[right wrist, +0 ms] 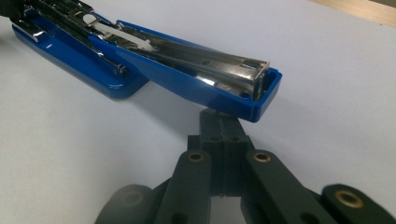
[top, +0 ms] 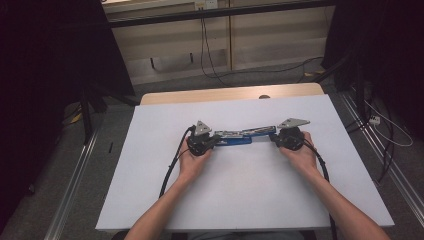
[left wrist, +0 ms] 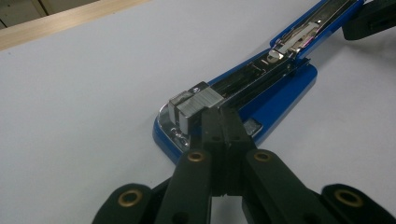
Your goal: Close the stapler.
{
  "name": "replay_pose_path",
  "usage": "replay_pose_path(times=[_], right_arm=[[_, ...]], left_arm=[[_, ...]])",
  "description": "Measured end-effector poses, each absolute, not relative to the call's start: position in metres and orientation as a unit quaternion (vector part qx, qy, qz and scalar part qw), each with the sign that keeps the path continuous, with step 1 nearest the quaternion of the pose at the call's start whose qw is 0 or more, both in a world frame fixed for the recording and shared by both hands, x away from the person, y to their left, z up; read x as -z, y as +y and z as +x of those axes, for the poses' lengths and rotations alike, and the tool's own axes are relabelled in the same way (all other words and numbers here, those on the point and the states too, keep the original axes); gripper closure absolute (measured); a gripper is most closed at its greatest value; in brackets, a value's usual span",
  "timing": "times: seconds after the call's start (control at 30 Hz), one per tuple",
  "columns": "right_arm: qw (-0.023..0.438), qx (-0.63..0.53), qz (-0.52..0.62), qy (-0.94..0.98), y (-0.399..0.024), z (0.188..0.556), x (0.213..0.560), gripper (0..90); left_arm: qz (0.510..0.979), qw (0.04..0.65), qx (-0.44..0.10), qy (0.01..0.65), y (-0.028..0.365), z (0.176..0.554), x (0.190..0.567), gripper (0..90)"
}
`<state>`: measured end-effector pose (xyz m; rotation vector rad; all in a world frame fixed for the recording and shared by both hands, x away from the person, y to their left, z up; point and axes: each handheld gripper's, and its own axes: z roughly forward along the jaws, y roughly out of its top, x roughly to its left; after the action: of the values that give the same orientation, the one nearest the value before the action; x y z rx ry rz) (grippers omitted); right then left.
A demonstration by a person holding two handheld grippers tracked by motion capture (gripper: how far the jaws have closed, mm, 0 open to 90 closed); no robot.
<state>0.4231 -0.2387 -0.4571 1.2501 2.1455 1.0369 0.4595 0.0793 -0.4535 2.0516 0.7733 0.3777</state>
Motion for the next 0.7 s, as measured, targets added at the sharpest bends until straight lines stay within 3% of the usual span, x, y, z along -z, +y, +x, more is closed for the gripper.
replay_pose_path(times=[0.7], right_arm=[[0.233, -0.400, 0.442, 0.768, -0.2357, 0.4214, 0.4541, 90.0]], left_arm=[[0.827, 0.441, -0.155, 0.312, 0.0791, 0.4590, 0.4536, 90.0]])
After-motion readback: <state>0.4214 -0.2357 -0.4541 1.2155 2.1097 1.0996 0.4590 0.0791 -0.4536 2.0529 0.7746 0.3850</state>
